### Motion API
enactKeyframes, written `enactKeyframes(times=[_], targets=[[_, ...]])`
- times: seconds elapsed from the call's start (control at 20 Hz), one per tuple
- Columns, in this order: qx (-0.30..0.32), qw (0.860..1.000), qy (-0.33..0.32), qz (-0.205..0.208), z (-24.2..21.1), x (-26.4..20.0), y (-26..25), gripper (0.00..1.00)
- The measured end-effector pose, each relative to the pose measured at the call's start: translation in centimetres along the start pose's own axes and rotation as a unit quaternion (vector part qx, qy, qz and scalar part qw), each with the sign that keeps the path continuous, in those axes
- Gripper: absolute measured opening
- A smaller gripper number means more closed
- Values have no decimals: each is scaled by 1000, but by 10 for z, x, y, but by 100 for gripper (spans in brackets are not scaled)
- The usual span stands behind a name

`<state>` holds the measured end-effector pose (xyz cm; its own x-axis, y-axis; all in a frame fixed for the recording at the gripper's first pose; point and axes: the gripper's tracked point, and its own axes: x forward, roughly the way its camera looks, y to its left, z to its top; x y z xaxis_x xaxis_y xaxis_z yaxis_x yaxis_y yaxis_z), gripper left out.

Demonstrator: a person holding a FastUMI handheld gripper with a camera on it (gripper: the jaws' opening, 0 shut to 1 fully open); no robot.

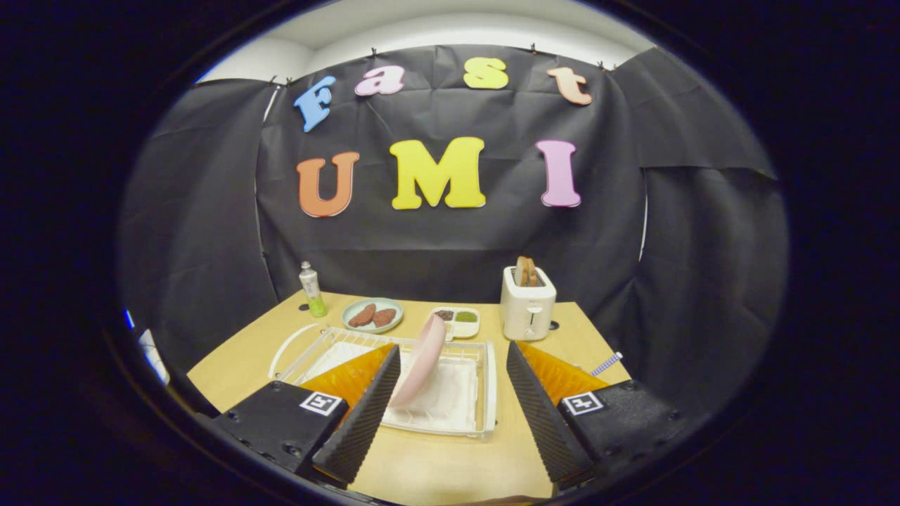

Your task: Take the plate from the dish rack, then take the spoon from the basket and place it into the plate.

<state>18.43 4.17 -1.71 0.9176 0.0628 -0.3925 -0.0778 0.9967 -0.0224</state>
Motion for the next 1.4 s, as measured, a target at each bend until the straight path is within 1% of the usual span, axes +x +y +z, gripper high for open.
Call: enactKeyframes(times=[0.1,0.2,0.3,0.35,0.4,0.5,0.55,0.65,0.7,0.75,0.8,0.9,0.95,1.05,1.15,1.25,1.35,1.4], targets=[[-10,999,42,-1,4,27,5,98],[-10,995,97,-4,4,57,7,97],[2,988,157,6,1,79,15,94],[5,982,186,20,1,88,21,91],[12,978,207,23,1,97,22,90],[28,970,242,18,4,117,22,87],[28,965,261,11,3,126,21,85],[21,957,289,-28,2,141,16,82],[3,948,313,-50,-2,140,14,80],[-9,936,346,-65,-9,141,16,79],[-21,926,371,-69,-14,141,24,78],[-40,919,390,-51,-16,150,39,78],[-43,914,399,-55,-19,153,43,77],[-40,905,420,-55,-28,153,48,70],[-36,902,427,-54,-29,154,52,61],[-40,903,422,-64,-29,153,51,39],[-36,907,411,-89,-27,153,47,37],[-34,908,404,-103,-25,152,43,33]])
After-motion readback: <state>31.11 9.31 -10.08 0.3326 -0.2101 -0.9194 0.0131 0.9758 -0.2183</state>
